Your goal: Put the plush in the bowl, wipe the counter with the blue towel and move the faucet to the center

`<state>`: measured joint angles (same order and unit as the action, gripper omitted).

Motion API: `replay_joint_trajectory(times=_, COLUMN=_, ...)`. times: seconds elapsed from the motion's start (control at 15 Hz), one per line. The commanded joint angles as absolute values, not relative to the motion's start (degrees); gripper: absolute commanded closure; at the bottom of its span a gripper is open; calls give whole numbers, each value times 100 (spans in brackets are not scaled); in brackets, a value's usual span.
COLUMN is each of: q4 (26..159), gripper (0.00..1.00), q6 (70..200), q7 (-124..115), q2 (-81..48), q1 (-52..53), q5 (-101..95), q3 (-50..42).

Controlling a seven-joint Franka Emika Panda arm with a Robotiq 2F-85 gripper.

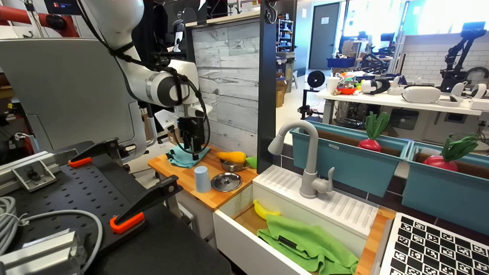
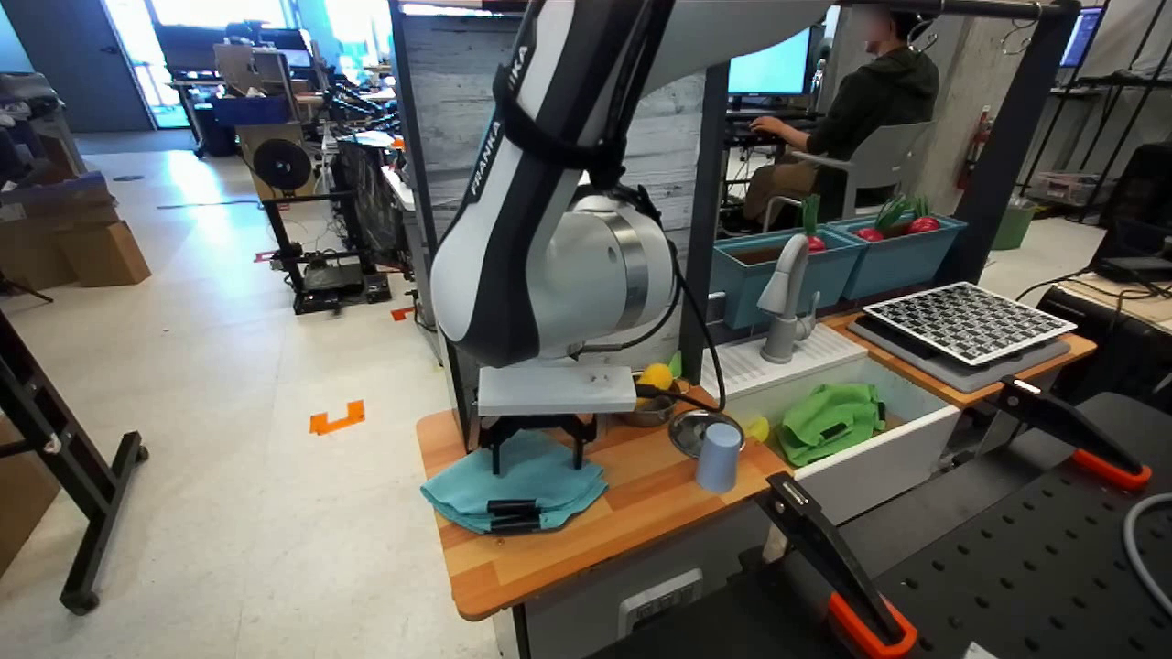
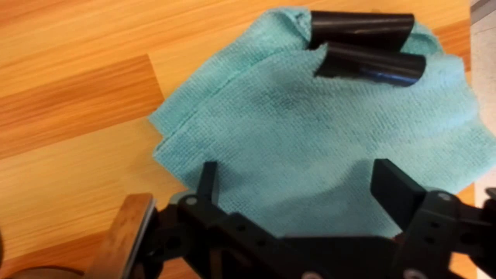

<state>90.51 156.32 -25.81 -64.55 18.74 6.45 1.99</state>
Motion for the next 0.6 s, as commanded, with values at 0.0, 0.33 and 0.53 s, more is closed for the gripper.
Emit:
replay_joint_trajectory(times=0.0, q4=9058, gripper=0, q6=15559, q7=-2571, q2=-6444, q1=2000, q5=686, q3=108)
replay_joint_trajectory(times=0.33, q4=8847, gripper=0, q6=15335, q7=-2587, q2=-6624, q1=2110, q5=588, q3=-29)
replay_joint_trajectory(times=0.53, q4=8737, gripper=0, q6=15248, q7=-2611, q2=-6697, q1=2113, q5=589, q3=-92)
